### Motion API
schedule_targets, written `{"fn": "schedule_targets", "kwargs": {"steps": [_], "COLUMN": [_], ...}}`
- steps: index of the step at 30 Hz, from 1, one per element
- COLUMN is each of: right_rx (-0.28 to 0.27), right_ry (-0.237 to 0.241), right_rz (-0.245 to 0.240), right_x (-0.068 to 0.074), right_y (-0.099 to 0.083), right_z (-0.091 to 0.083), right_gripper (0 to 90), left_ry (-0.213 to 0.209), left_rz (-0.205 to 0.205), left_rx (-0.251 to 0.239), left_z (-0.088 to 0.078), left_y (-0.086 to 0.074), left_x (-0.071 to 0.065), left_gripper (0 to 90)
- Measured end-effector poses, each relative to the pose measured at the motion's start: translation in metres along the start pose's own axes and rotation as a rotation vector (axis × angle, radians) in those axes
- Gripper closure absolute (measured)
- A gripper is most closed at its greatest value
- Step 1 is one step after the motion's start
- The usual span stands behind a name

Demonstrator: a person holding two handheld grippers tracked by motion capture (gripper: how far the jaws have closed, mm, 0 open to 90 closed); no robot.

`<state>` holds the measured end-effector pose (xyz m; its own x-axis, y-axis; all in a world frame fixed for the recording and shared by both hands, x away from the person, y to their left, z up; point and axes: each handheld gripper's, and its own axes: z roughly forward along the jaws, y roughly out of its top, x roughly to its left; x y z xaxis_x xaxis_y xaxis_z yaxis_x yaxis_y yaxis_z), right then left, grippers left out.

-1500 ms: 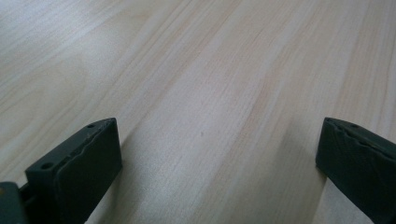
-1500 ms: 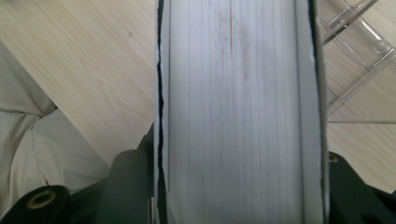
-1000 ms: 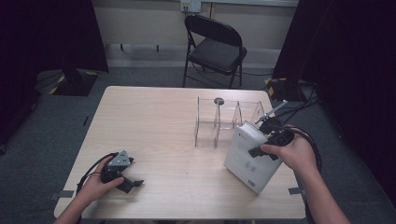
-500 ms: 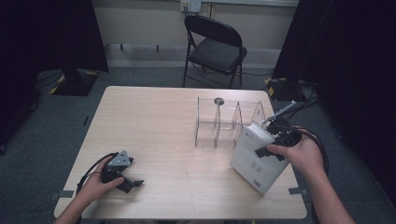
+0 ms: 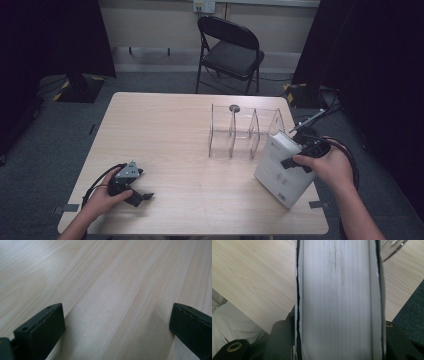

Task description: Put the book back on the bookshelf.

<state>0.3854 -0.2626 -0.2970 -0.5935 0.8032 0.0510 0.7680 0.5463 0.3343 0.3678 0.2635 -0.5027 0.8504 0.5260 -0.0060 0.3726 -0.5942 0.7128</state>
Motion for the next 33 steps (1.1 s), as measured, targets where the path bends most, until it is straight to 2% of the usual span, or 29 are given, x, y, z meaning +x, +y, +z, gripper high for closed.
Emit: {"fn": "schedule_targets", "kwargs": {"steps": [5,9,26,30,33], "right_rx": [-0.016,-0.010,-0.005,-0.006,-0.005], "right_ry": [-0.007,-0.015,-0.050,-0.057,-0.055], "right_rz": [0.023,0.021,0.077,0.102,0.149], "right_x": [-0.003,-0.003,-0.008,-0.009,-0.010], "right_y": [-0.001,0.002,0.015,0.018,0.021], "right_z": [0.000,0.000,0.002,0.003,0.002], "right_gripper": [52.4,52.4,52.5,52.4,52.4], "left_ry": [0.000,-0.001,0.000,0.000,0.001], "left_rz": [0.000,0.000,0.000,0.000,0.000], "left_rx": [0.000,-0.002,0.000,0.000,0.000], "left_z": [0.000,0.000,0.000,0.000,0.000], "left_y": [0.000,0.000,0.000,0.000,0.000], "left_x": [0.000,0.000,0.000,0.000,0.000], "left_gripper": [0.0,0.0,0.0,0.0,0.0]}}
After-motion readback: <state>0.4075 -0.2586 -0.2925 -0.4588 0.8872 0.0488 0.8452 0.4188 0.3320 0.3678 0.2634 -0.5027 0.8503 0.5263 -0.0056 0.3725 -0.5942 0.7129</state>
